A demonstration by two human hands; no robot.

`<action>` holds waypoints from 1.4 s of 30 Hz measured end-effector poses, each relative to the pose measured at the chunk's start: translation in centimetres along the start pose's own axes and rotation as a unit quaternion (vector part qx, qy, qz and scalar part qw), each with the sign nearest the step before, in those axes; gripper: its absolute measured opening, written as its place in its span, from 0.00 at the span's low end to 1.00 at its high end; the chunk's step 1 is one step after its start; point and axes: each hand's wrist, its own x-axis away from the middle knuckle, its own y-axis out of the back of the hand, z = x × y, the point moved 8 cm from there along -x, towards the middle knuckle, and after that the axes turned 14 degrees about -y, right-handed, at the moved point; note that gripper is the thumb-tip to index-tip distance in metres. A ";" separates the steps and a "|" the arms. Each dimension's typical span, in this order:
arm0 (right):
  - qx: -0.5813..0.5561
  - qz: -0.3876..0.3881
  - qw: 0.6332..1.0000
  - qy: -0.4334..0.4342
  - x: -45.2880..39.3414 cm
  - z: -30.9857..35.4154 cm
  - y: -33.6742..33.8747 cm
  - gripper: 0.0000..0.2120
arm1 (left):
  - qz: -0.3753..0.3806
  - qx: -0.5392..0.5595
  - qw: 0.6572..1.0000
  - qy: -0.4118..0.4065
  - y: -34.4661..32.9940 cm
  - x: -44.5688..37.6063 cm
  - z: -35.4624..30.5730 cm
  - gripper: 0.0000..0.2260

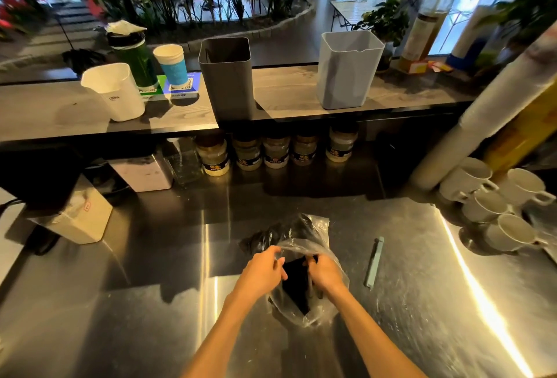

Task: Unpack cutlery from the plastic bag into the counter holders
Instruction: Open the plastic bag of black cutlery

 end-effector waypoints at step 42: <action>-0.034 0.175 0.982 0.056 14.9 3.3 5.9 0.21 | -0.092 0.566 0.809 -0.125 1.4 4.0 -10.3 0.12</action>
